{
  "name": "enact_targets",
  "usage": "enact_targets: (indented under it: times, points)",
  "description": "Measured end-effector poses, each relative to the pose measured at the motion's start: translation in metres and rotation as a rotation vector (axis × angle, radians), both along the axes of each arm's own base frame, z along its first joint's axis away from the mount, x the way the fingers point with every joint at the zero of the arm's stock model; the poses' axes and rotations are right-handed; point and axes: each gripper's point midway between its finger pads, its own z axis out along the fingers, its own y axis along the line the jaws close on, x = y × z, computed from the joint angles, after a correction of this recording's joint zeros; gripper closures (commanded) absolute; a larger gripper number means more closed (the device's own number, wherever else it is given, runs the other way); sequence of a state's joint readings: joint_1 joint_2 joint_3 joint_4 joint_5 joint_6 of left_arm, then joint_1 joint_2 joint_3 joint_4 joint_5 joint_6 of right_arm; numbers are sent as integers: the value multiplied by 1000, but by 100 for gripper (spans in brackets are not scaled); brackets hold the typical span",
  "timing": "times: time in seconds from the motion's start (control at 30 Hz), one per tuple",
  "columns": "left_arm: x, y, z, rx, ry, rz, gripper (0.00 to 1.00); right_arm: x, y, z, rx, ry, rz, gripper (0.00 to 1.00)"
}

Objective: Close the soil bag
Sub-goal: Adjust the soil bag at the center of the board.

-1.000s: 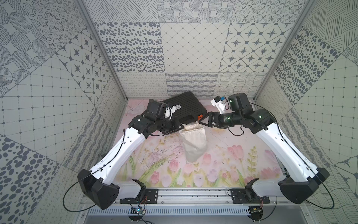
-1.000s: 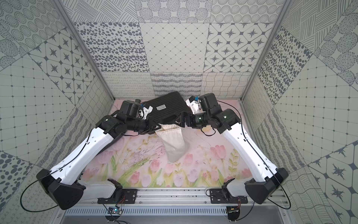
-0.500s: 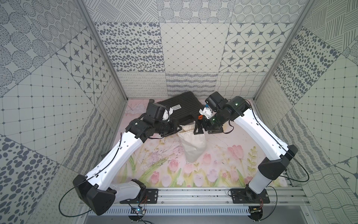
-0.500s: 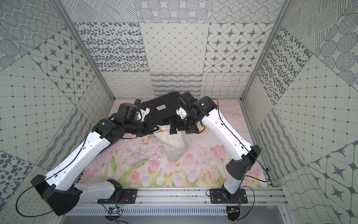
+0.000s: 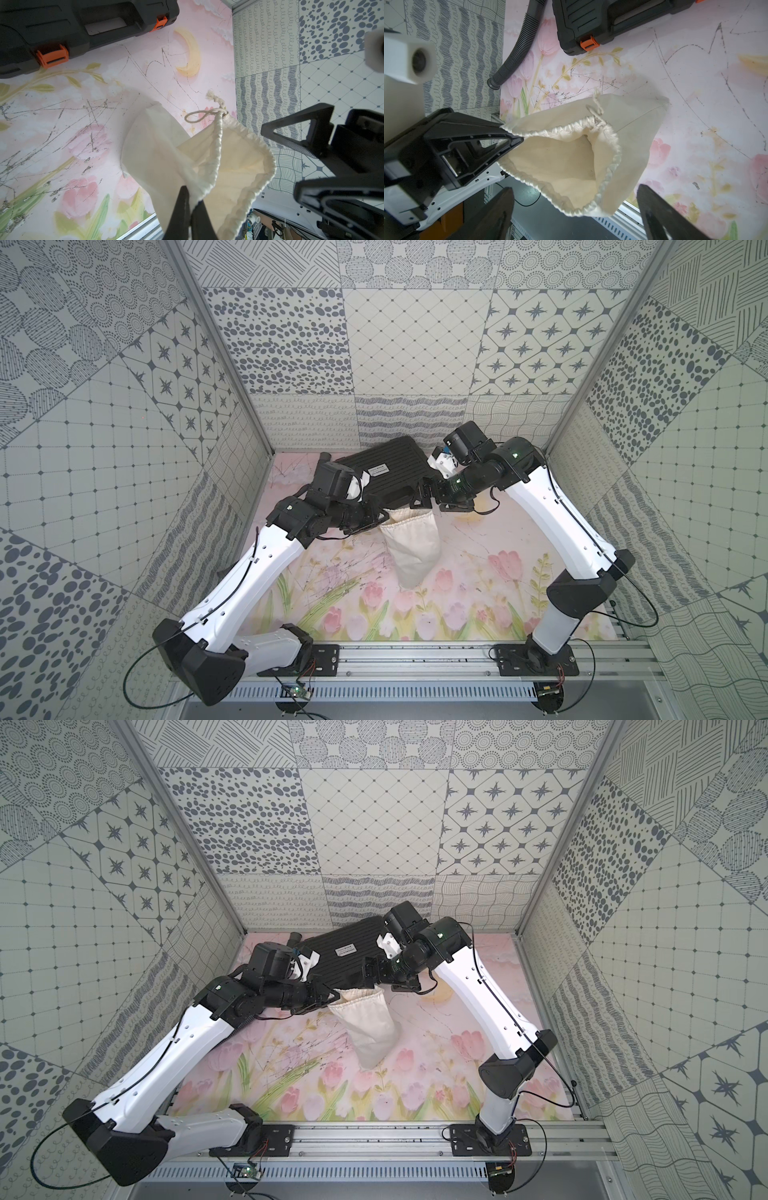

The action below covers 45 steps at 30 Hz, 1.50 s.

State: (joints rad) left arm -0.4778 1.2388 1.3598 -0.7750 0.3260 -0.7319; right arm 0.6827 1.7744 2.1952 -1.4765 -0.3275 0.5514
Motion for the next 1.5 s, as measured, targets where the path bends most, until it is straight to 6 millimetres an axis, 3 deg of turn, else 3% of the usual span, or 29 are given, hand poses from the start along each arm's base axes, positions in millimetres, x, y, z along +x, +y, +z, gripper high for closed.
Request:
enact_targets:
  times: [0.23,0.5,0.7,0.83,0.97,1.17,1.3,1.37,1.5]
  points:
    - [-1,2,1,5,-8,8,100,13,6,-35,-73,61,-1,3]
    - [-1,3,0,6,-9,12,100,5,-4,-60,-147,118,7,7]
    - [0,3,-1,4,-3,16,100,-15,-15,-54,-144,124,17,16]
    - [2,2,-2,3,3,19,100,-30,-18,-36,-89,106,26,28]
    - [3,1,-3,3,7,20,100,-40,-15,-25,-31,110,43,28]
    - [1,0,-3,2,10,21,100,-45,-8,-44,-26,167,64,25]
    - [0,0,-2,2,6,23,100,-42,-3,-44,-10,164,70,26]
    - [0,0,-1,3,3,25,100,-40,-1,-44,-6,161,74,37]
    - [0,1,0,5,0,29,100,-37,3,-50,-8,166,84,87]
